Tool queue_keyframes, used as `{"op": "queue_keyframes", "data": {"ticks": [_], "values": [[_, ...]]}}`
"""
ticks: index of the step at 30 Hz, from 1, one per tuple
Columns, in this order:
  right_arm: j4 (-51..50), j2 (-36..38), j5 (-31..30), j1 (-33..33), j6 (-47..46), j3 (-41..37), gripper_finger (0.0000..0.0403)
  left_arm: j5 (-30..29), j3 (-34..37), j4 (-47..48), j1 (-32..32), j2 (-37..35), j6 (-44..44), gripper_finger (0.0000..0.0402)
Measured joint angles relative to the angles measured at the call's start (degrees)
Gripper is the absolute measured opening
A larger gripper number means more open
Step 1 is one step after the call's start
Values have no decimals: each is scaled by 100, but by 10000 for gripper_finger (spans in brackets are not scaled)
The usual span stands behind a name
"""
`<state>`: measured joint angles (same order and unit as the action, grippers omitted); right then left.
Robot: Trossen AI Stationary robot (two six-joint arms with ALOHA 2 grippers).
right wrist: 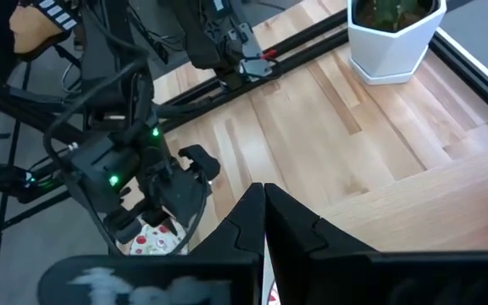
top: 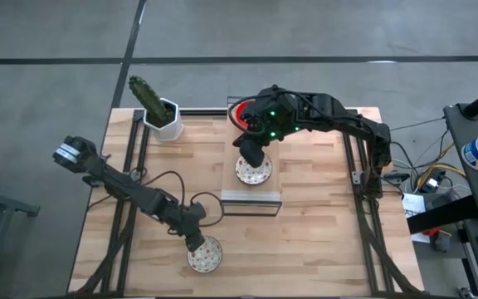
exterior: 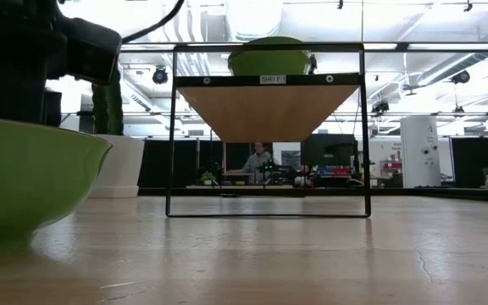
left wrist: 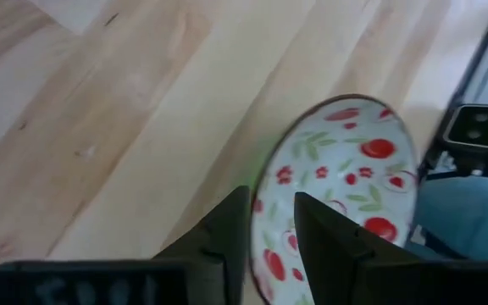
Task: Pick & Place Mini bowls
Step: Stack the white patterned bowl on the stacked white patterned bowls on the shelf
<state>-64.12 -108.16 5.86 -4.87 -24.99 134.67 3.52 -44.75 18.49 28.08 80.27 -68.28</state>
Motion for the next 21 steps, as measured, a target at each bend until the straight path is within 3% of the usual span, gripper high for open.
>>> {"op": "queue_keyframes", "data": {"ticks": [14, 17, 21], "values": [[7, -2, -1, -2, 15, 0, 8, 79, 11, 54, 11, 465, 229, 100], [9, -2, 1, -2, 17, 0, 8, 215, 11, 48, 7, 491, 333, 79], [12, -2, 1, -2, 85, 0, 8, 248, 11, 47, 7, 496, 378, 23]]}}
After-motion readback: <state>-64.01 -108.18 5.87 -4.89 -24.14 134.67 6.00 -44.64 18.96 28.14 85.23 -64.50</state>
